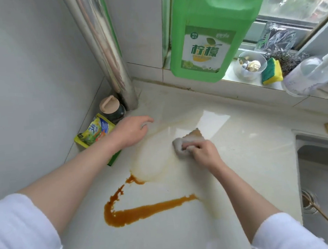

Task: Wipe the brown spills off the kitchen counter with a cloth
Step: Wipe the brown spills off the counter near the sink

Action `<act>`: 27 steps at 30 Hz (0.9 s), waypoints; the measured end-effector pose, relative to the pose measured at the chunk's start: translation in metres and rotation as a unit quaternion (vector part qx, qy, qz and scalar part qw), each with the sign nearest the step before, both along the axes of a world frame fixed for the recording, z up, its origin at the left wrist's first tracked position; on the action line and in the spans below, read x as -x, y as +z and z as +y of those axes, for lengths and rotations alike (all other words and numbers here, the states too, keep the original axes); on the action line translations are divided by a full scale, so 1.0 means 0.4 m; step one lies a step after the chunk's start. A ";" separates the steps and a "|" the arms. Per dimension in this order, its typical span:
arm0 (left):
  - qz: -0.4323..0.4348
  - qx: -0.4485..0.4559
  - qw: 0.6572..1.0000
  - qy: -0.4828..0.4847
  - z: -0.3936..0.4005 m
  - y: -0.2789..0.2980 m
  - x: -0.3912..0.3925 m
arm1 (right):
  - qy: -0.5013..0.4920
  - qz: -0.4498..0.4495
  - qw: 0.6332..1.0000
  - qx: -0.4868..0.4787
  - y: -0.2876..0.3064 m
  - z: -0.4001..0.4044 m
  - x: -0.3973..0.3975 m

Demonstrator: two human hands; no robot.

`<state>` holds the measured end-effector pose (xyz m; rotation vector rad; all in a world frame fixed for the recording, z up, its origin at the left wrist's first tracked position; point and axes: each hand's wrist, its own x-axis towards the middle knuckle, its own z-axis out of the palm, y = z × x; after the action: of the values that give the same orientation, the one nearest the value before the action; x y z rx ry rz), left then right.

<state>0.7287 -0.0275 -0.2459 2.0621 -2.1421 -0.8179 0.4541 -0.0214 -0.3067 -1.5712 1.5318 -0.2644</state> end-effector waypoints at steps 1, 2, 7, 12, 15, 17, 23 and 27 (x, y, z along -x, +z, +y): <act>-0.014 0.011 1.000 0.022 0.015 0.017 -0.008 | -0.034 -0.004 0.999 0.013 0.007 -0.027 -0.008; -0.028 0.021 0.998 0.049 0.032 0.037 -0.017 | -0.024 -0.009 0.999 0.029 0.011 -0.038 -0.033; -0.098 0.180 0.959 0.195 0.076 0.118 -0.067 | 0.312 -0.023 0.948 0.056 0.001 0.089 -0.220; -0.133 0.150 0.938 0.284 0.027 0.129 -0.128 | 0.241 -0.015 0.968 0.068 -0.026 0.006 -0.162; -0.135 0.056 0.957 0.249 -0.004 0.087 -0.129 | -0.014 -0.003 0.997 0.076 -0.032 -0.129 -0.148; -0.129 0.056 0.962 0.236 -0.018 0.064 -0.131 | -0.023 0.010 0.996 0.083 -0.026 -0.152 -0.206; -0.130 0.084 0.964 0.215 -0.020 0.063 -0.169 | 0.297 -0.014 0.952 0.080 -0.019 -0.094 -0.342; -0.124 0.095 0.969 0.190 -0.006 0.086 -0.177 | 0.061 0.019 0.992 0.113 -0.038 -0.257 -0.338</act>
<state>0.7996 -0.0299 -0.2114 2.4580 -1.7439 -0.3133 0.5892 -0.1242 -0.3219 -1.8505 1.4681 -0.3504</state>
